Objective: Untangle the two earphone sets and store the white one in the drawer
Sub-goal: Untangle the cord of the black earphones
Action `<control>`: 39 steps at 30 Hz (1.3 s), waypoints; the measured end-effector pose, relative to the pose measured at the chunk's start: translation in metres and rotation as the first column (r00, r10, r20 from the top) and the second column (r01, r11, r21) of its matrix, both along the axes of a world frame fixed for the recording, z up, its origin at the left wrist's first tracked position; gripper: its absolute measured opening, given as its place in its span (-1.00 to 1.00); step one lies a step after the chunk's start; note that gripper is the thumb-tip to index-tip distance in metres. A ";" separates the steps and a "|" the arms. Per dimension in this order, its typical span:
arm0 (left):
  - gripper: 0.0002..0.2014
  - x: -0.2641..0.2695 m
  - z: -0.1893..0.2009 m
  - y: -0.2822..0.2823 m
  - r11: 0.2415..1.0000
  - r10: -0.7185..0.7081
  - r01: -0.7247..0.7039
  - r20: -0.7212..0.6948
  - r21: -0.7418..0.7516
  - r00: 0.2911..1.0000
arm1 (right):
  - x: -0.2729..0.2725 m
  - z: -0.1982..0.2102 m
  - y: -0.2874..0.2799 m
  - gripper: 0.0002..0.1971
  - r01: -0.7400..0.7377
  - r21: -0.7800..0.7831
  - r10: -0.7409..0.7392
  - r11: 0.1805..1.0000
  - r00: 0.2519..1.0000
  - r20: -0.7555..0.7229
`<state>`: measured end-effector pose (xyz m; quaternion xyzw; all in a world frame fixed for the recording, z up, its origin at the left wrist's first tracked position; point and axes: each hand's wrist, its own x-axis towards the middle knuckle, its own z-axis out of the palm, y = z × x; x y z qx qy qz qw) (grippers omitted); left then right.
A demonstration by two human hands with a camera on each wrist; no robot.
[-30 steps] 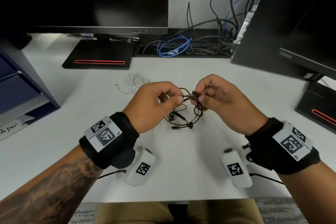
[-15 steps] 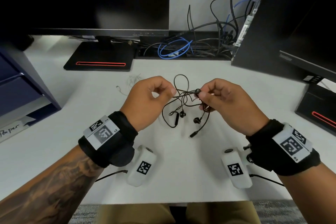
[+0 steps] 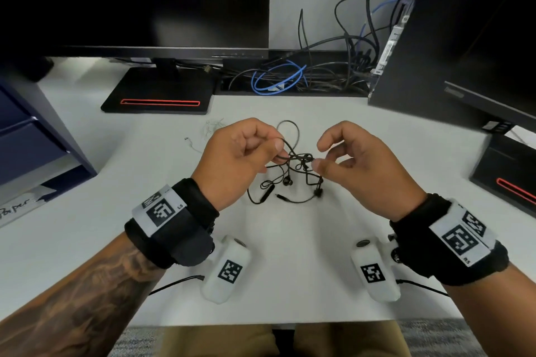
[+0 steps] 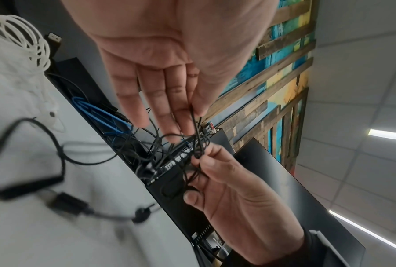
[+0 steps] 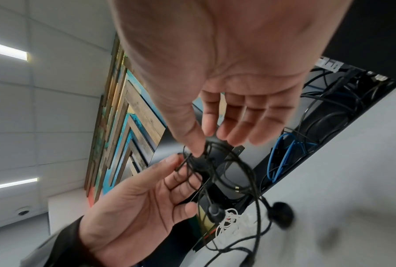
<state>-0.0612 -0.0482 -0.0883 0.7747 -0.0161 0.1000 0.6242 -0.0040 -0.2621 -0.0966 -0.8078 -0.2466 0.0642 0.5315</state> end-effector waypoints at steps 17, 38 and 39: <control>-0.88 0.005 -0.010 0.005 0.978 0.042 -0.056 0.073 0.200 0.996 | -0.007 -0.002 0.008 -0.90 -0.053 0.130 0.047 0.990 0.998 0.049; -0.72 0.009 -0.037 0.005 0.957 -0.026 -0.044 -0.237 -0.287 0.971 | -0.007 -0.037 0.021 -0.75 0.176 0.432 0.091 0.885 0.843 -0.530; -0.71 0.008 -0.040 0.003 0.955 -0.025 -0.050 -0.249 -0.291 0.968 | -0.008 -0.041 0.022 -0.77 0.164 0.402 0.084 0.901 0.843 -0.532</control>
